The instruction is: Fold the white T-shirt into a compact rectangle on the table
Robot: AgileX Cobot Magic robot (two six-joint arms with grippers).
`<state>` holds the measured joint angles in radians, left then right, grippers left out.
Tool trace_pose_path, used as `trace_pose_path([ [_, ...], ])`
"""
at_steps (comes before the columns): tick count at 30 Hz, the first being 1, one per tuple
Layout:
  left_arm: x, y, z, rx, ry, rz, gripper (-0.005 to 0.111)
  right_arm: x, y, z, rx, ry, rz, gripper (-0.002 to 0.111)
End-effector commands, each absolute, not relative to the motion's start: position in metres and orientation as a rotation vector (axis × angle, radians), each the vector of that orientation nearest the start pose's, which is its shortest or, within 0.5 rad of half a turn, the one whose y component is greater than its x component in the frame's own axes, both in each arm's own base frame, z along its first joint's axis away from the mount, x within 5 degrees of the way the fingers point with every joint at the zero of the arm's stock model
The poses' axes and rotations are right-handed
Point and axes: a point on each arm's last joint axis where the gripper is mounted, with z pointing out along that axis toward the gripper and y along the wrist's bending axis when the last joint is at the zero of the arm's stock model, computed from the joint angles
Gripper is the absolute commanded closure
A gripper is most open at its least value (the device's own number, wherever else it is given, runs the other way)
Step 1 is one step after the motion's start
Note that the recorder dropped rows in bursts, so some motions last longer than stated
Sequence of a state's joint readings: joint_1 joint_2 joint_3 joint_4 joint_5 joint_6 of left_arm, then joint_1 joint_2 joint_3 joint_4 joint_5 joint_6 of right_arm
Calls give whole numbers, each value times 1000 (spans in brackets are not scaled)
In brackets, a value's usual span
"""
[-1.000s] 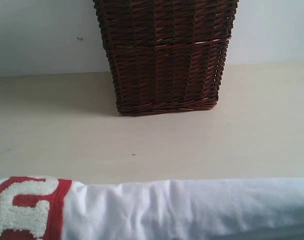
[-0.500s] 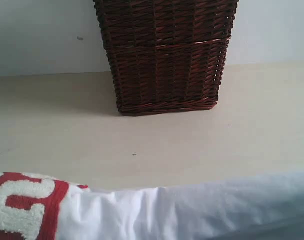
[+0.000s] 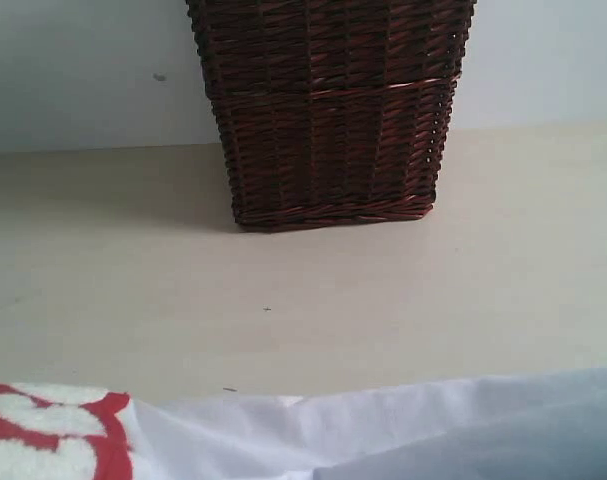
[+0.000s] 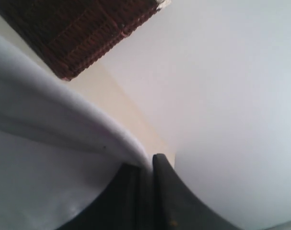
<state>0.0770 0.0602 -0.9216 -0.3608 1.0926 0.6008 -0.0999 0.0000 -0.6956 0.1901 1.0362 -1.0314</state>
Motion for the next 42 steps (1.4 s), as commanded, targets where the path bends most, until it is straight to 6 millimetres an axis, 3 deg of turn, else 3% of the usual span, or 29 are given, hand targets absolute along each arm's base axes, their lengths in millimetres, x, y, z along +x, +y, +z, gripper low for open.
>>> trace_pose_path([
  [1,-85,-33,391,502,1504,176,107,-44,23,352,-832,1547,-587,108],
  [4,-93,-34,389,510,1524,172,107,-50,24,356,-833,1541,-587,108],
  [9,-93,-36,381,475,1627,109,107,-54,26,341,-856,1715,-457,108],
  [15,-66,-34,356,481,1753,84,107,-41,23,325,-831,1787,-422,108],
  [20,-19,-29,319,525,1989,24,107,-16,20,299,-890,1797,-456,108],
  [22,2,-26,312,572,2001,57,107,-7,19,288,-929,1783,-480,108],
  [28,63,-17,307,592,2023,99,107,23,17,262,-985,1677,-551,108],
  [33,105,-13,296,580,2149,30,107,46,16,241,-1030,1718,-509,108],
  [42,173,-1,264,504,2273,29,107,82,10,238,-980,1776,-495,108],
])
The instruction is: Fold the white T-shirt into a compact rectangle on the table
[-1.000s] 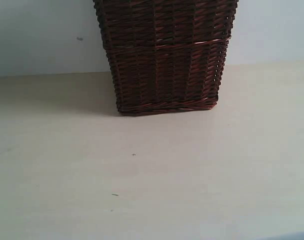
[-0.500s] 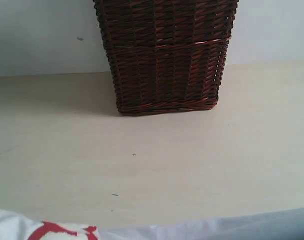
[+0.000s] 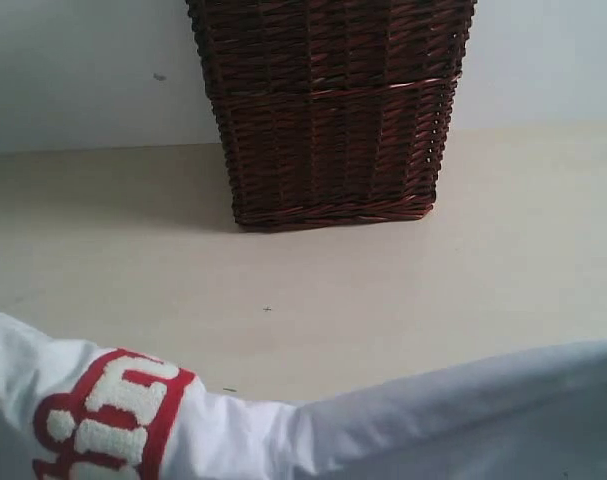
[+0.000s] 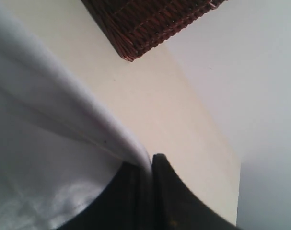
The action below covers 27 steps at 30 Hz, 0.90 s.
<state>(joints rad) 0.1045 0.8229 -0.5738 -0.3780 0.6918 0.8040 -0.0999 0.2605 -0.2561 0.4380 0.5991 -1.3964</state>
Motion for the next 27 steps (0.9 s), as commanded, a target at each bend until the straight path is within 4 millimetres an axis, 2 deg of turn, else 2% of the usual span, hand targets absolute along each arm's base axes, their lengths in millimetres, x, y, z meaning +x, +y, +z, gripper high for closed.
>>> trace_pose_path([
  [1,180,0,261,480,2274,32,107,87,8,237,-968,1789,-495,108],
  [3,192,3,255,433,2271,43,107,96,6,237,-929,1814,-491,106],
  [5,202,6,249,389,2266,57,107,106,3,235,-888,1844,-484,98],
  [6,206,7,247,371,2265,60,107,111,1,233,-874,1861,-491,92],
  [7,214,10,241,336,2267,69,104,122,-4,231,-822,1884,-511,80],
  [8,217,10,239,310,2267,63,102,129,-7,230,-770,1896,-523,74],
  [9,224,13,233,244,2269,55,91,142,-14,225,-657,1938,-535,62],
  [10,229,15,230,220,2264,71,85,148,-18,221,-610,1968,-541,58],
  [11,238,19,222,145,2263,85,72,161,-23,212,-573,2027,-553,51],
  [12,241,21,219,124,2264,96,67,168,-25,208,-570,2055,-564,48],
  [14,253,28,206,40,2254,150,48,187,-30,202,-539,2109,-576,46],
  [16,257,31,201,25,2245,187,35,200,-33,204,-506,2112,-578,46],
  [18,261,36,204,62,2190,277,20,213,-33,219,-497,2071,-578,46],
  [20,262,38,205,104,2175,319,14,224,-34,240,-477,2004,-592,46],
  [21,261,38,207,118,2166,331,14,226,-35,251,-465,1966,-599,46],
  [24,251,37,240,184,2015,403,18,218,-31,292,-441,1828,-607,47],
  [27,230,36,292,163,1763,473,35,198,-26,329,-424,1700,-593,55],
])
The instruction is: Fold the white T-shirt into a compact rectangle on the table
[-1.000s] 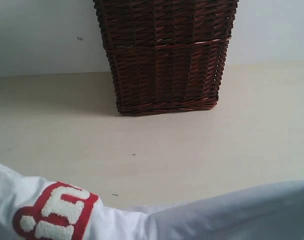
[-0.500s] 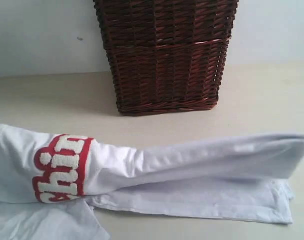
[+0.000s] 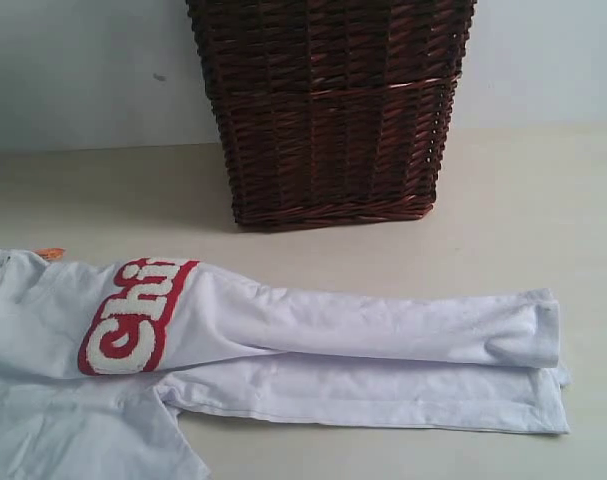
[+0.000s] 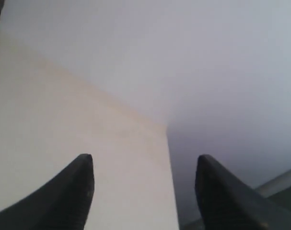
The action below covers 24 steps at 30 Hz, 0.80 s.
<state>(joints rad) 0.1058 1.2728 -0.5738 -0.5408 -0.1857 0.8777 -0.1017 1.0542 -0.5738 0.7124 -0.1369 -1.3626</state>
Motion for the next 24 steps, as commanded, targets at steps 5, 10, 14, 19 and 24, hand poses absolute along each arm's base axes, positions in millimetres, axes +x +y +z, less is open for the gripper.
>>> trace_pose_path([
  [5,171,26,347,-95,1557,198,45,151,-6,355,-500,1616,-444,102],
  [10,108,-2,322,-104,1711,-155,45,110,19,349,-602,1706,-129,108],
  [14,72,-8,270,-63,1728,-146,45,83,20,343,-735,1744,-228,108],
  [19,55,-13,226,52,1873,-118,45,64,17,347,-760,1681,-356,108],
  [24,54,-13,224,53,1858,-115,45,59,15,339,-716,1719,-353,108],
])
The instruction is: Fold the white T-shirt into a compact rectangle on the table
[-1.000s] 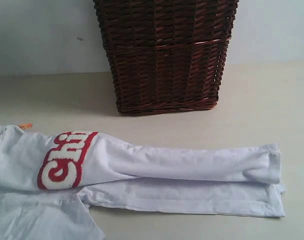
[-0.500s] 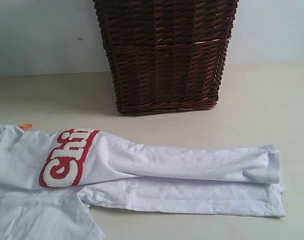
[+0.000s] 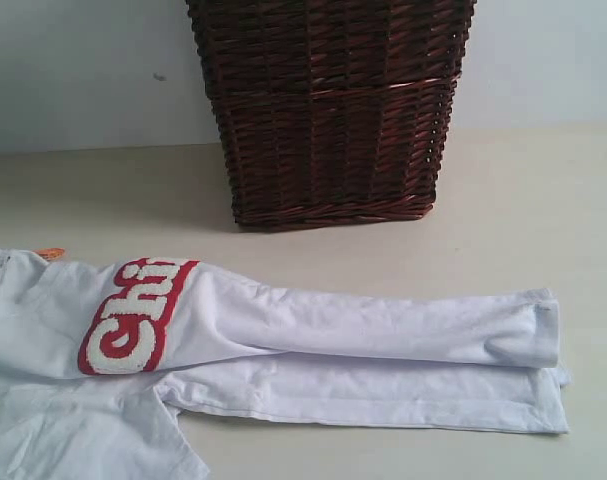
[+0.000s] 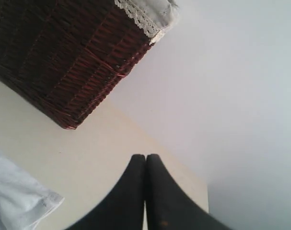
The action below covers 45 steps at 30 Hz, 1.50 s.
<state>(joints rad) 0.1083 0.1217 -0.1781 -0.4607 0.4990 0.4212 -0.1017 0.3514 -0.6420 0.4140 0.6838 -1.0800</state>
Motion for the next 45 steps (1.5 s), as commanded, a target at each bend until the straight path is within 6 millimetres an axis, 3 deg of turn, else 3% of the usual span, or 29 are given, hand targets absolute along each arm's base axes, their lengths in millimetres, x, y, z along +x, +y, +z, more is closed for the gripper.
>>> trace_pose_path([
  [1,52,-13,223,53,1841,-111,45,59,15,336,-716,1731,-351,108],
  [4,48,-14,205,69,1825,-116,45,62,14,323,-729,1782,-335,108],
  [7,53,-14,182,69,1830,-149,45,61,15,323,-729,1781,-335,108],
  [12,53,-15,186,112,1785,-173,45,67,14,296,-734,1856,-294,108],
  [16,53,-15,186,112,1785,-173,45,90,13,271,-552,1871,-170,108],
  [19,53,-15,186,112,1785,-173,45,112,11,257,-590,1986,-134,108],
  [22,53,-15,186,112,1785,-173,45,137,13,245,-787,2139,-60,108],
  [25,53,-15,186,112,1785,-173,45,165,17,239,-984,2291,127,108],
  [30,53,-15,186,112,1785,-173,45,217,20,238,-1290,2355,424,107],
  [32,53,-15,186,112,1785,-173,45,241,19,234,-1352,2379,516,98],
  [35,53,-15,186,113,1786,-170,45,272,19,214,-1504,2326,653,73],
  [38,53,-15,186,114,1786,-168,45,293,11,199,-1660,2262,553,57],
  [42,53,-15,186,114,1786,-168,45,307,-2,182,-1886,2148,321,57],
  [45,53,-15,186,114,1786,-168,45,318,-8,168,-1943,2105,187,57],
])
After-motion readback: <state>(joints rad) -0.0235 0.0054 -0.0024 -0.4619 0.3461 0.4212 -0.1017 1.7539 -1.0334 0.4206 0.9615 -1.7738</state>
